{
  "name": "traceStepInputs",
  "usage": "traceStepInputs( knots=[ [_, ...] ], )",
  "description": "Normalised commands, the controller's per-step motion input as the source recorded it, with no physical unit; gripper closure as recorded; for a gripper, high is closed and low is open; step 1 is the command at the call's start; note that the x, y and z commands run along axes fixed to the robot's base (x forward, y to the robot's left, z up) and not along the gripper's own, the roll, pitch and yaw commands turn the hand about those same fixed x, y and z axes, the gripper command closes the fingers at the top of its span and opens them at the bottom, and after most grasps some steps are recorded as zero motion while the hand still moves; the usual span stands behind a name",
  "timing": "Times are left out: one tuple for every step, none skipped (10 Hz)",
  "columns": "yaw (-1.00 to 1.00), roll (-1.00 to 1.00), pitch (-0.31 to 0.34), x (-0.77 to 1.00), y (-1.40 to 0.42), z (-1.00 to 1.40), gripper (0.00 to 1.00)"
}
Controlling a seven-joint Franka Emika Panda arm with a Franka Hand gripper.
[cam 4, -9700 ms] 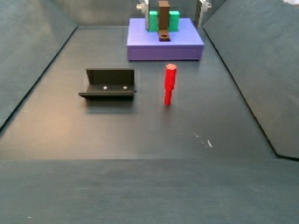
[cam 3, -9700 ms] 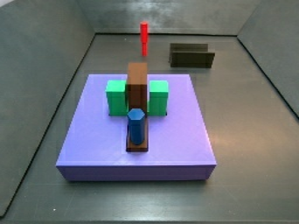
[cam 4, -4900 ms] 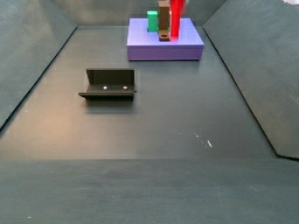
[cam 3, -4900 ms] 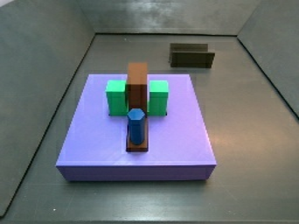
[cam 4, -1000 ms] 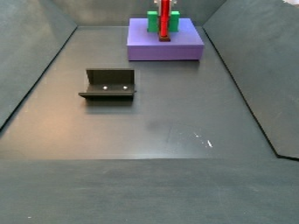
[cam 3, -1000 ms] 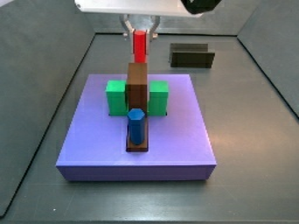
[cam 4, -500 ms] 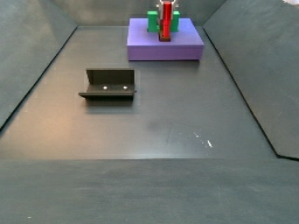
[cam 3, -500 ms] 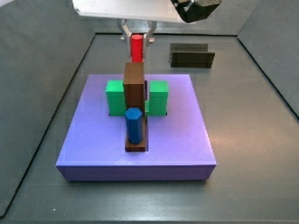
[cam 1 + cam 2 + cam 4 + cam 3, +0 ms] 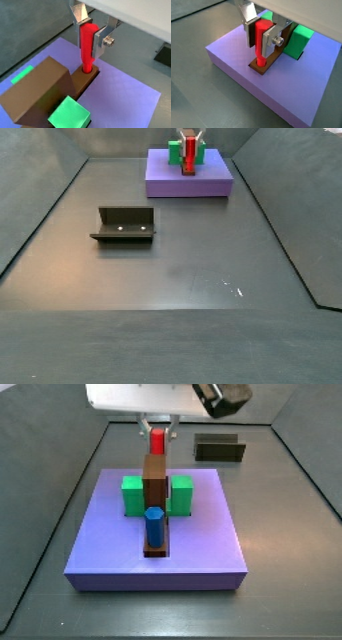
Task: Pick up the red object. Move up. Move to above the board. Insert the red object.
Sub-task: Insert the red object.
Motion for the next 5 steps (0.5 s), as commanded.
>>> traceStepInputs(
  knots=[
    [0.17,0.17,0.000,0.07,-0.22,-0.33,1.00],
    [0.16,0.19,0.000,0.07,-0.21,-0.36,1.00],
    [0.14,0.18,0.000,0.04,-0.11,-0.38,1.00],
    [0.13,0.18,-0.026,0.04,0.00,-0.55,1.00],
    [0.22,0.14,0.000,0.27,0.14,-0.46,1.00]
  ],
)
